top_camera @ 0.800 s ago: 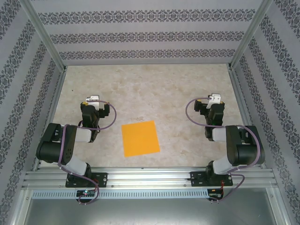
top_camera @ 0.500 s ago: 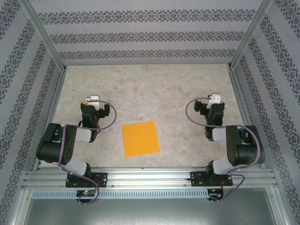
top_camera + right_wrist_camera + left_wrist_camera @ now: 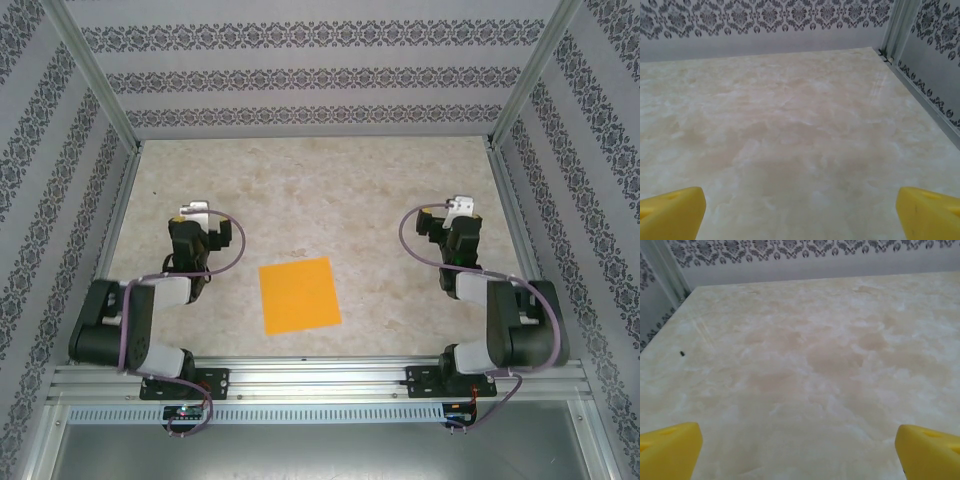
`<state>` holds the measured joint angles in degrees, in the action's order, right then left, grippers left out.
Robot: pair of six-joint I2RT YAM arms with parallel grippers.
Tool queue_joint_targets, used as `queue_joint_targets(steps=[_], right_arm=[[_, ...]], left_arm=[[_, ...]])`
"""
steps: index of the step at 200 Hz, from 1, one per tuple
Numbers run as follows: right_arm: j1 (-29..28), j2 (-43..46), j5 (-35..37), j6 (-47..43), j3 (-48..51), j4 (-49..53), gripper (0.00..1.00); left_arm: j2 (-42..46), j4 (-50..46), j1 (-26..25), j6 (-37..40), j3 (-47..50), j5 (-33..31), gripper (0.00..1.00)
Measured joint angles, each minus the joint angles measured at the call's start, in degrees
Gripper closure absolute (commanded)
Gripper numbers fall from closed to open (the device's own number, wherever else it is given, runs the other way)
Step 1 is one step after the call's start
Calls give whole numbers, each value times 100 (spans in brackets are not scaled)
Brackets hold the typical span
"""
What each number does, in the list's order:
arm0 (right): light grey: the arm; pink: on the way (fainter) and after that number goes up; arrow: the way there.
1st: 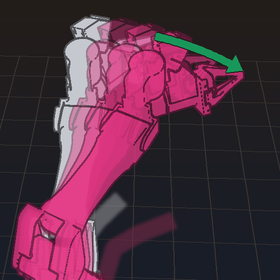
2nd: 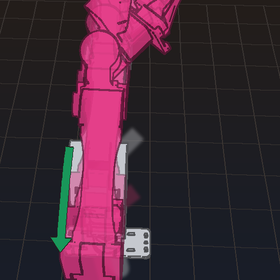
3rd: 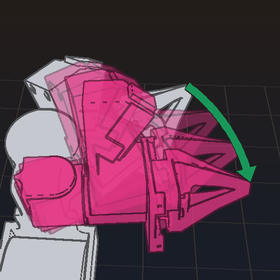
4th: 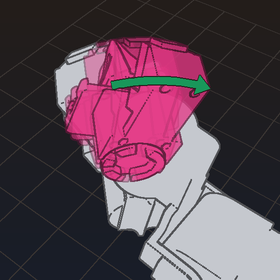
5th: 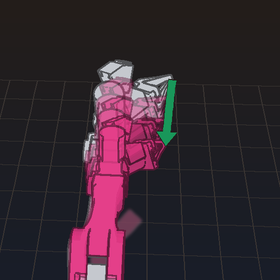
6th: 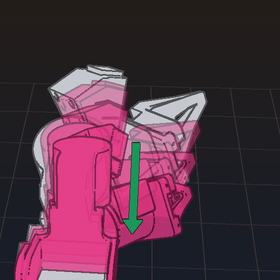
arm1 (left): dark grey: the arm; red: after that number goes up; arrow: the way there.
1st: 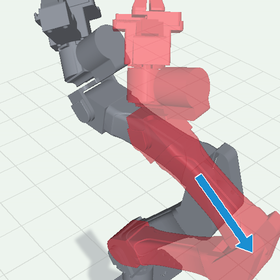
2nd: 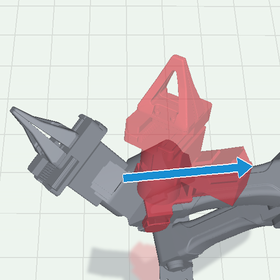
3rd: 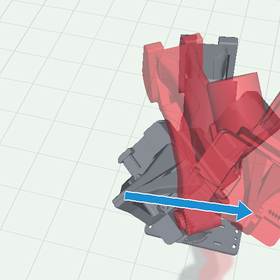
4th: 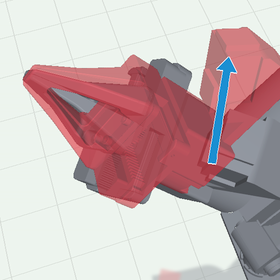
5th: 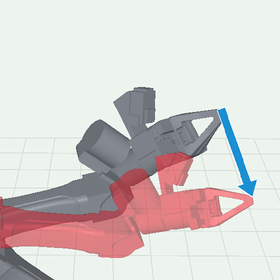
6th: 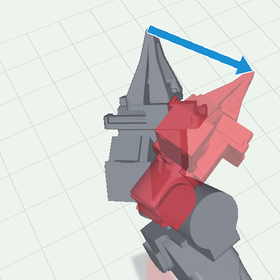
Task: Fold a paper plane with a square sheet of paper (fold left side to right side)
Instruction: Pick up the square sheet of paper from the bottom-center of the table.
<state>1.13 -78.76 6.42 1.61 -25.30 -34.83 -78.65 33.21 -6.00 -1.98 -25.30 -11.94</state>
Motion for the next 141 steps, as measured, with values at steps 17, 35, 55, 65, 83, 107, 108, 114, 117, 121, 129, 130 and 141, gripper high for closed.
queue_joint_targets(steps=[17,35,55,65,83,107,108,114,117,121,129,130,141], right_arm=[[-17,560,17,240,-564,946,2],[-179,1029,26,562,-1093,1753,2],[-627,1338,33,960,-1427,2551,2],[-914,1370,20,1193,-1543,2962,2],[-1475,1303,-33,1547,-1650,3587,2],[-2409,898,-118,1884,-1794,4236,2],[-2435,883,-114,1893,-1801,4251,2],[-2695,708,-140,1961,-1860,4371,2],[-2800,636,-140,1980,-1888,4424,3],[-2975,501,-164,2004,-1928,4487,4],[-3259,260,-186,2050,-2002,4590,6],[-3305,221,-188,2072,-2013,4610,6],[-3652,-151,-216,2124,-2133,4723,8]], left_arm=[[817,-1158,0,-411,-540,-24,0],[1440,-2461,-2,-1025,-1257,131,0],[1784,-3692,-28,-1672,-1786,590,0],[1856,-4251,-109,-1974,-1869,894,0],[1832,-5160,-461,-2406,-1864,1392,2],[1681,-6063,-1464,-2859,-1836,2039,7],[1674,-6085,-1493,-2865,-1836,2052,7],[1633,-6227,-1773,-2977,-1836,2201,9],[1615,-6284,-1880,-2999,-1836,2260,9],[1591,-6339,-2050,-3082,-1821,2363,10],[1569,-6391,-2330,-3222,-1766,2564,11],[1567,-6393,-2347,-3230,-1759,2575,12],[1565,-6419,-2610,-3445,-1613,2826,16]])
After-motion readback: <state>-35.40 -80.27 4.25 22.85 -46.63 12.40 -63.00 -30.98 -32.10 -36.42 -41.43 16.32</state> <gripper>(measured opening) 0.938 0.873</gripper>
